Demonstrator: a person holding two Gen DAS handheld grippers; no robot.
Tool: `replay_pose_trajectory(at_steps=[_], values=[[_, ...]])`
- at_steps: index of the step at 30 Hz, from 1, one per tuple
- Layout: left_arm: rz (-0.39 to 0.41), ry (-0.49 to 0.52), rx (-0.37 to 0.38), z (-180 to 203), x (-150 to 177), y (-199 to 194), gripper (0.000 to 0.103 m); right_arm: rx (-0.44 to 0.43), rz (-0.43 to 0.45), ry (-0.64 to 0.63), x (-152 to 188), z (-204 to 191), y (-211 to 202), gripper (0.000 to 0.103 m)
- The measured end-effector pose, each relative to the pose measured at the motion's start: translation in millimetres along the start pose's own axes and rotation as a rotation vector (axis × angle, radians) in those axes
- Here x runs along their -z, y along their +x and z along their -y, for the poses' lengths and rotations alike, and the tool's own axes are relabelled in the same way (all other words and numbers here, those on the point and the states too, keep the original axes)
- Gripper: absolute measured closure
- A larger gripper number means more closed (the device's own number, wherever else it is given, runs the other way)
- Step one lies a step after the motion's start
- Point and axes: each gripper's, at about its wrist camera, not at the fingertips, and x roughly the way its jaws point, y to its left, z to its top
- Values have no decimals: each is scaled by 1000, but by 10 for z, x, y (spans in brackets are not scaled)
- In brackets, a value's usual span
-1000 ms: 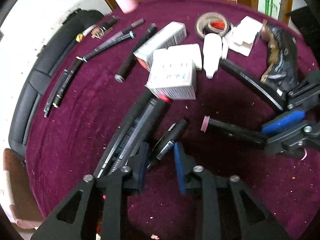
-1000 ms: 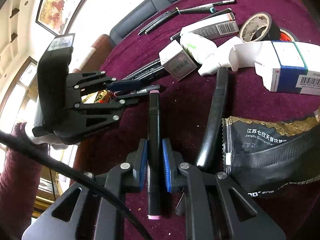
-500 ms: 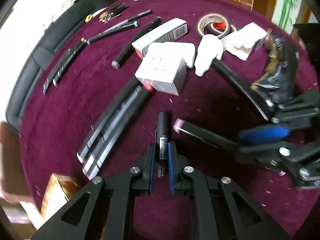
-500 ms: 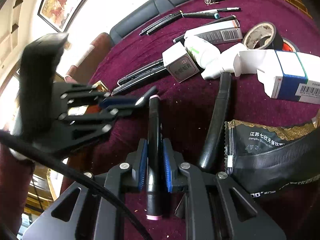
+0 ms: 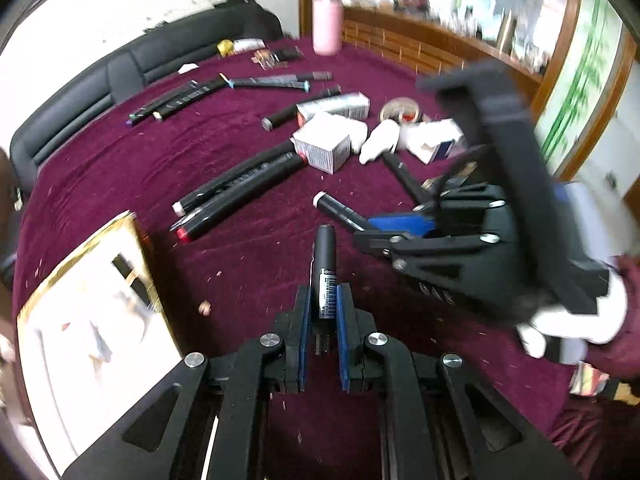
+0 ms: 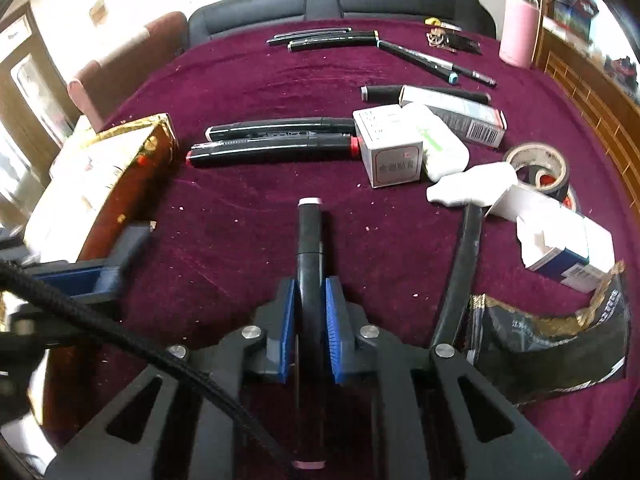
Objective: Organize objects
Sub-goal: 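Place the pen and marker in the tray and open both grippers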
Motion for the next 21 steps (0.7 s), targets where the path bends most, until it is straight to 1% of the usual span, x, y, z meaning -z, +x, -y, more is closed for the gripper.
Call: replay_pose_trajectory(at_steps=[3, 5, 6, 7, 9, 11, 13, 15, 16, 19, 21], values=[[75, -73, 28, -174, 141, -293, 94, -62, 8, 78, -14, 127, -110, 91], [115, -118, 29, -350, 215, -432, 94, -141, 22, 130, -35, 182, -219, 91], [133, -140, 31, -444, 252, -493, 94, -167, 32, 143, -72, 157, -251, 91], [154, -166, 34, -541, 302, -569, 94, -210, 46, 154, -97, 145, -326, 90], [183, -217, 31, -711, 400, -675, 94, -258, 62, 154, -148, 36, -414, 90], [208, -276, 14, -937, 510, -779, 94, -348, 64, 149, -199, -109, -508, 90], [219, -334, -8, -1137, 619, -836, 94, -412, 49, 144, -286, -286, -493, 90], [219, -399, -34, -1370, 705, -851, 94, -499, 7, 154, -388, -475, -374, 90], [215, -418, -53, -1460, 726, -840, 94, -527, -11, 159, -439, -576, -296, 90], [190, -492, -108, -1793, 763, -763, 94, -574, -54, 148, -602, -919, -47, 90], [168, -529, -126, -1955, 755, -650, 94, -612, -95, 160, -712, -1149, 152, 90]])
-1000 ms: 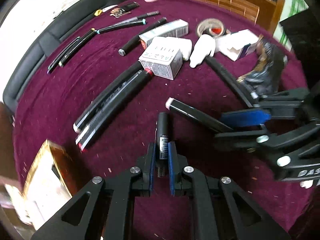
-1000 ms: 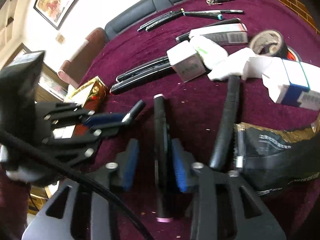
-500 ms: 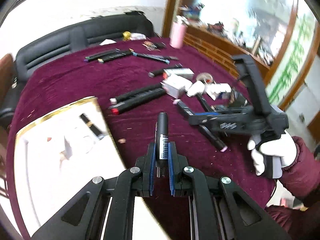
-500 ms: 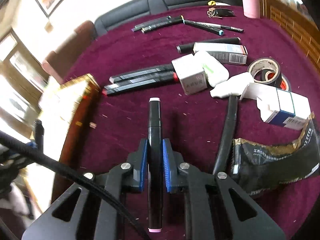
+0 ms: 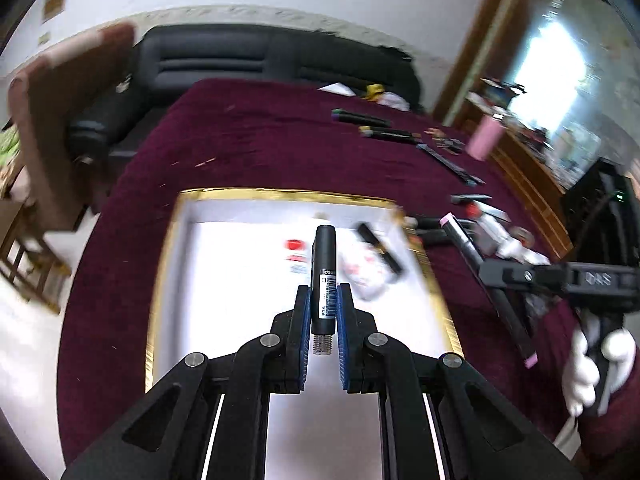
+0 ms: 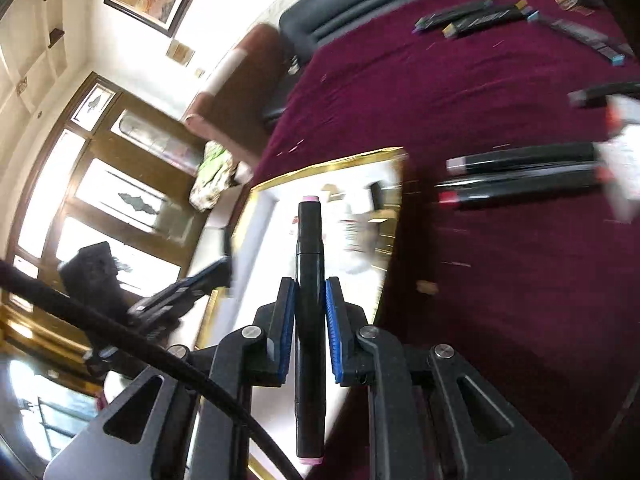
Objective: Organize objects
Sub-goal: 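Place the pen and marker in the tray and open both grippers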
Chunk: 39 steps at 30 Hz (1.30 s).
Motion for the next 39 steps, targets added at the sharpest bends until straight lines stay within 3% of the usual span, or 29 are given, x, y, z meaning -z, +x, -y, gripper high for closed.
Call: replay_pose_trajectory(at_steps=[9, 14, 18, 23, 25, 28, 31, 34, 37, 39], values=[[-81, -104, -111, -486, -142, 491, 94, -42, -129, 111, -354, -234, 1084, 90], [-81, -137, -114, -654, -112, 520, 94, 1, -162, 144, -412, -246, 1404, 87], [-51, -173, -75, -761, -121, 444, 94, 16, -159, 133, -436, -256, 1441, 82], [42, -164, -71, -710, -138, 147, 94, -10, -98, 78, -432, -310, 1048, 82], [87, -155, -44, -589, -117, 11, 93, -15, -42, 31, -378, -314, 760, 75], [190, -131, 35, -218, 18, -151, 91, 0, 62, -23, -209, -263, 241, 60], [262, -95, 130, 224, 169, -159, 78, 8, 113, -31, -12, -124, -104, 60], [265, -36, 177, 645, 262, -34, 77, 8, 148, 17, 197, 117, -392, 60], [183, -17, 170, 910, 286, 190, 77, 3, 182, 63, 343, 368, -650, 60], [169, -21, 147, 991, 287, 231, 77, 3, 200, 76, 390, 460, -758, 60]])
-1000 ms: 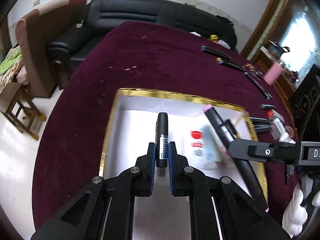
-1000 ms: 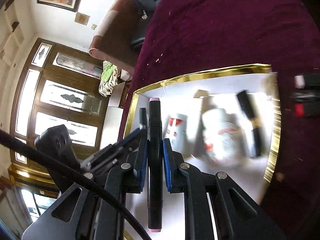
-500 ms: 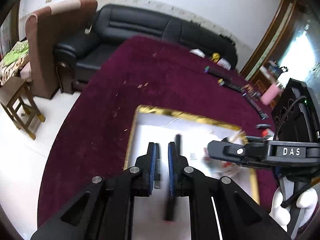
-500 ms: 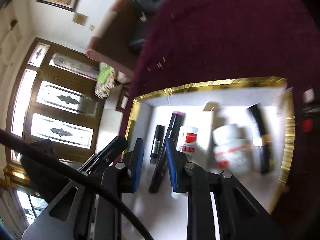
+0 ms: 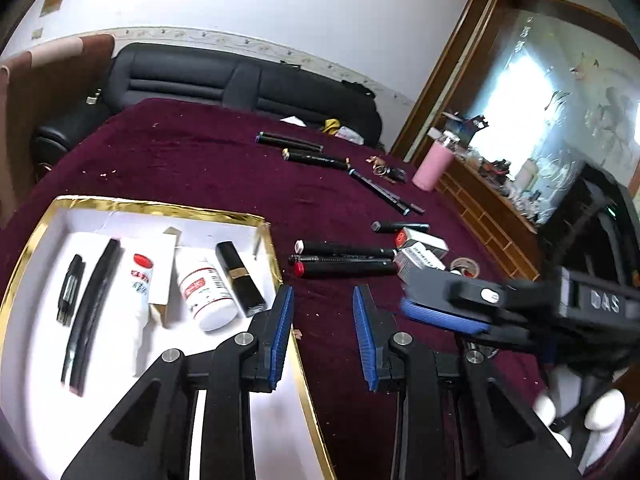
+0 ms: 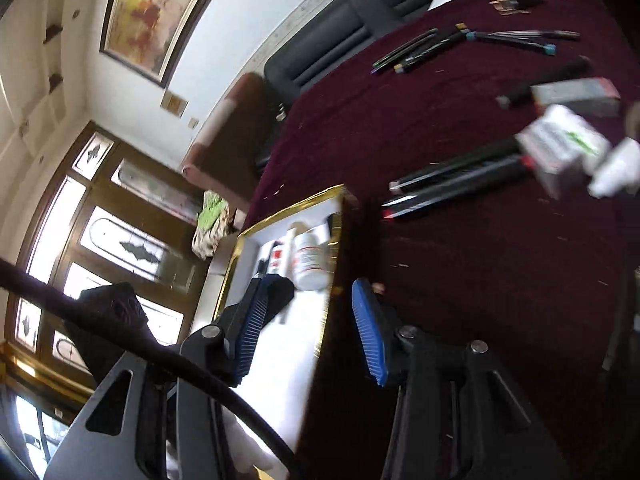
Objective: Organize objects
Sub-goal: 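Place the pen and marker in the tray and open both grippers, then move both grippers back over the cluttered items toward a black marker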
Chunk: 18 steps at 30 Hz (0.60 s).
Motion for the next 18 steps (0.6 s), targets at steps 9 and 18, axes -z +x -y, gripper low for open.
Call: replay_pose_trajectory(at_steps=[9, 18], values=[[-74, -37, -23, 203, 201, 36, 77, -44, 57, 62, 145, 356, -456, 60], [-45, 49, 36, 702, -42, -99, 47, 150, 299, 28, 77, 701, -1271, 58]])
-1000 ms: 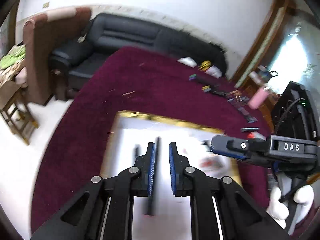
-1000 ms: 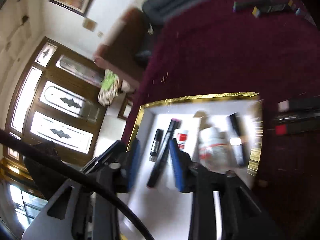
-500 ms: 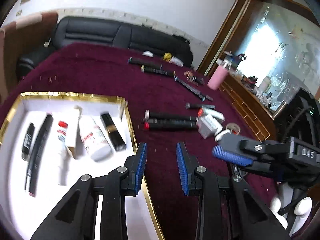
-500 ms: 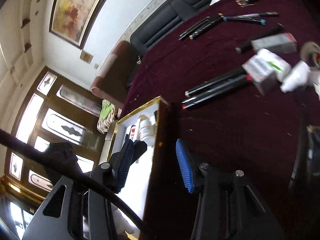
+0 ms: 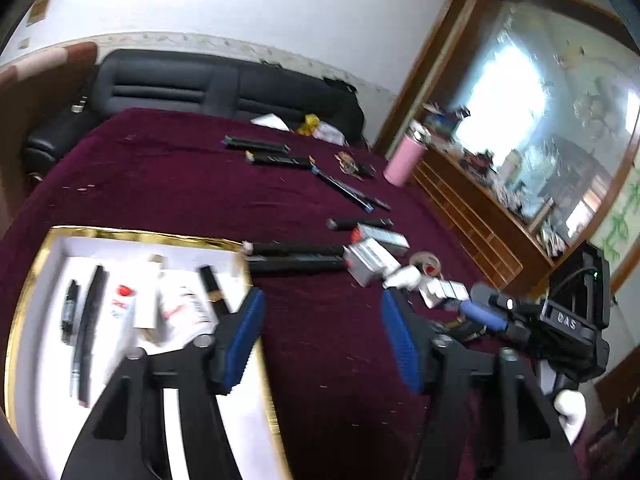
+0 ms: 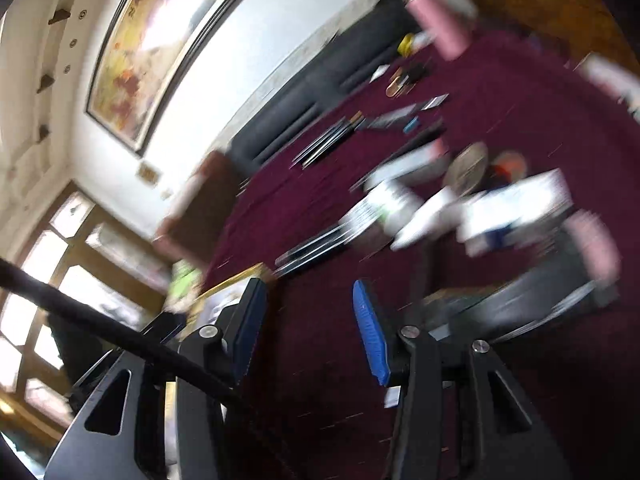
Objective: Organize objects
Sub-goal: 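Move both grippers back over the cluttered items toward a black marker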
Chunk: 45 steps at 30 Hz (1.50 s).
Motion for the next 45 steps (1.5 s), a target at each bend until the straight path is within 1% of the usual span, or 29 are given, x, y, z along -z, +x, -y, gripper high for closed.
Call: replay_pose_trajectory(at_steps=[1, 3, 5, 8, 10, 12, 13, 14, 15, 16, 18, 20, 22, 23, 25, 26, 29, 31, 33, 34, 35, 37, 38, 39, 40, 41, 43, 45], values=[[-45, 19, -27, 80, -11, 132, 47, 31, 30, -8, -31, 63, -51, 58], [-103, 58, -50, 206, -22, 340, 47, 74, 63, -25, -81, 173, -105, 58], [-126, 103, -76, 343, -31, 500, 47, 118, 88, -41, -133, 287, -118, 58], [-155, 144, -88, 488, -75, 720, 47, 146, 110, -45, -174, 511, -133, 58], [-166, 180, -130, 542, -111, 866, 47, 135, 112, -28, -186, 623, -140, 58], [-172, 276, -208, 598, -165, 1054, 48, 111, 97, 3, -196, 733, -111, 58], [-194, 336, -250, 612, -212, 1190, 47, 96, 84, 22, -200, 780, -99, 58], [-216, 375, -269, 611, -252, 1274, 47, 84, 80, 34, -202, 812, -101, 58], [-240, 406, -295, 597, -322, 1385, 47, 74, 79, 43, -205, 835, -106, 58], [-248, 408, -320, 560, -410, 1474, 47, 71, 78, 45, -211, 857, -101, 58], [-254, 349, -313, 427, -631, 1633, 47, 59, 66, 47, -214, 874, -86, 58], [-261, 267, -323, 275, -812, 1798, 47, 58, 51, 50, -211, 887, -59, 58], [-321, 159, -275, 92, -882, 2001, 47, 52, 44, 55, -208, 905, -47, 58], [-354, 98, -264, -3, -884, 2095, 47, 51, 42, 58, -203, 913, -48, 58], [-428, 3, -220, -139, -818, 2230, 47, 45, 26, 69, -197, 932, -31, 58], [-411, -45, -195, -180, -803, 2191, 46, 44, 21, 74, -191, 939, -22, 58], [-465, -137, -66, -185, -687, 2066, 47, 47, 17, 70, -180, 929, -24, 58], [-490, -90, -35, -25, -554, 1925, 46, 49, 18, 66, -167, 918, -34, 58], [-597, -155, 40, 33, -329, 1883, 47, 48, 29, 66, -168, 914, -62, 58], [-599, -129, 52, 110, -259, 1819, 46, 50, 33, 67, -166, 915, -76, 58], [-595, -76, 62, 215, -207, 1744, 46, 54, 39, 67, -169, 914, -92, 58], [-576, -32, 82, 337, -146, 1608, 46, 73, 79, 63, -174, 908, -172, 58], [-555, 0, 57, 390, -121, 1544, 46, 84, 120, 58, -176, 901, -250, 58], [-538, 50, 16, 446, -94, 1503, 46, 89, 141, 54, -180, 897, -292, 58], [-525, 111, -40, 502, -54, 1483, 46, 96, 160, 51, -181, 895, -330, 58], [-520, 151, -82, 531, -21, 1479, 46, 99, 168, 51, -183, 894, -349, 58], [-523, 236, -173, 586, 63, 1498, 45, 103, 156, 51, -183, 891, -329, 58], [-521, 247, -165, 587, 85, 1498, 45, 107, 149, 43, -188, 876, -312, 58]])
